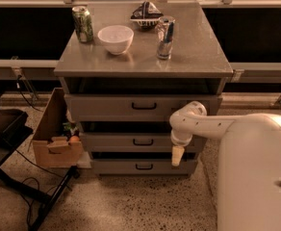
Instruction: Open middle drawer
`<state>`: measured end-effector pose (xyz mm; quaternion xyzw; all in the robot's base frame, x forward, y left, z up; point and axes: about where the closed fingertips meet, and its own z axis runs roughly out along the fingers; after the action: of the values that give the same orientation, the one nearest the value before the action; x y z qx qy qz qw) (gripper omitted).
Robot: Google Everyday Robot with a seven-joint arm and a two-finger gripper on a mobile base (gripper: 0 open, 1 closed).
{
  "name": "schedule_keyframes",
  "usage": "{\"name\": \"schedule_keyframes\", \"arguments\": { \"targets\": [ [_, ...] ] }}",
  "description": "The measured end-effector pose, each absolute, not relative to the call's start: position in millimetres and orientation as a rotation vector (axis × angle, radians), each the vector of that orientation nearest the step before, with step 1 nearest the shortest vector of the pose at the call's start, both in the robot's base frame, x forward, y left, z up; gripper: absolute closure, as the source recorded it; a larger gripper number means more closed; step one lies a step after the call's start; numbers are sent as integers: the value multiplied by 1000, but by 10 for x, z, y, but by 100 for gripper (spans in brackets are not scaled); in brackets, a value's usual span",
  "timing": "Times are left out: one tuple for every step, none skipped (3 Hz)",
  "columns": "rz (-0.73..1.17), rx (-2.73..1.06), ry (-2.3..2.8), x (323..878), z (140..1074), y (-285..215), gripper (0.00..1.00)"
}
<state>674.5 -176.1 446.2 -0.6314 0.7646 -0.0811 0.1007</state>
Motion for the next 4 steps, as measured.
{"name": "schedule_keyframes", "arguments": {
  "targets": [
    [-167,-1862,2280,6682,4218,-1755,18],
    [-161,-1833,2299,6611,4205,-1854,40],
    [-163,-1832,2302,6602,4238,-1860,65],
    [-163,-1832,2302,6610,4341,-1862,93]
  ]
}}
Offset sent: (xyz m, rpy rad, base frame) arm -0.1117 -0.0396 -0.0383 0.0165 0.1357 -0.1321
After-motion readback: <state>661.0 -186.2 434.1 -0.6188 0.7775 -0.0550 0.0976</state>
